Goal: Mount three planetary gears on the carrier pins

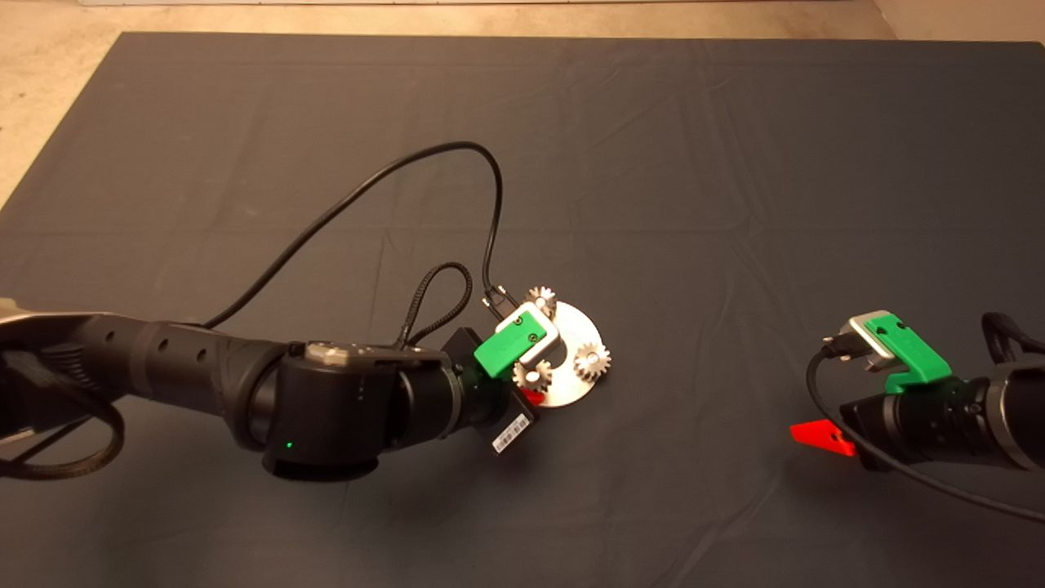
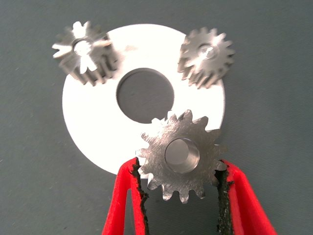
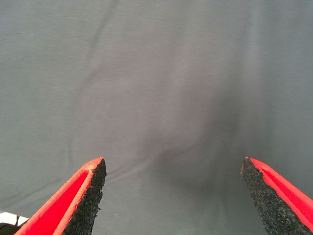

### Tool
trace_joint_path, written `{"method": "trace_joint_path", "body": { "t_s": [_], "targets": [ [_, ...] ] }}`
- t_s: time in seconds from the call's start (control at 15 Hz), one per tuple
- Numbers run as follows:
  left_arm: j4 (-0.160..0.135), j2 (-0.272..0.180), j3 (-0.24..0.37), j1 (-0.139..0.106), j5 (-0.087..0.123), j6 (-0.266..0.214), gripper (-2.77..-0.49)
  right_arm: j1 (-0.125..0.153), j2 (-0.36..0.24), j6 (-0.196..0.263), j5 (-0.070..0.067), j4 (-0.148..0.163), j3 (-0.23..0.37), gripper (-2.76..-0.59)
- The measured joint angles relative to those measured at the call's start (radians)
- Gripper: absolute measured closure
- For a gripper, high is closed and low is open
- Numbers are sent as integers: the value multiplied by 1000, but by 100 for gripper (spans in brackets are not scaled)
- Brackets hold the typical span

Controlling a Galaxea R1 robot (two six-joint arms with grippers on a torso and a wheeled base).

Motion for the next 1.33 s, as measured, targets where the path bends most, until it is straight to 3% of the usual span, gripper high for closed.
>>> {"method": "trace_joint_path", "body": {
  "t_s": [0.27, 0.4, 0.53, 0.8, 1.0, 1.13, 1.33],
  "targets": [
    [0, -3, -4, 0, 5, 2, -55, 0, -62, -31, -2, 1, 0, -205],
    [0, 0, -4, 0, -6, 9, -55, 0, -62, -31, 7, 2, 0, -205],
    [0, -5, -4, 1, -1, 10, -55, 0, -60, -31, 22, 2, 0, -205],
    [0, -7, -15, 1, -6, 12, -55, 0, -59, -31, 22, 3, 0, -205],
    [4, -12, -57, 7, -41, 15, -55, 0, -59, -31, 26, 4, 0, -205],
    [20, -11, -72, 29, -67, 54, -55, 0, -59, -31, 26, 6, 0, -205],
    [28, -14, -74, 34, -84, 61, -55, 0, -59, -31, 31, 14, 0, -205]
  ]
}}
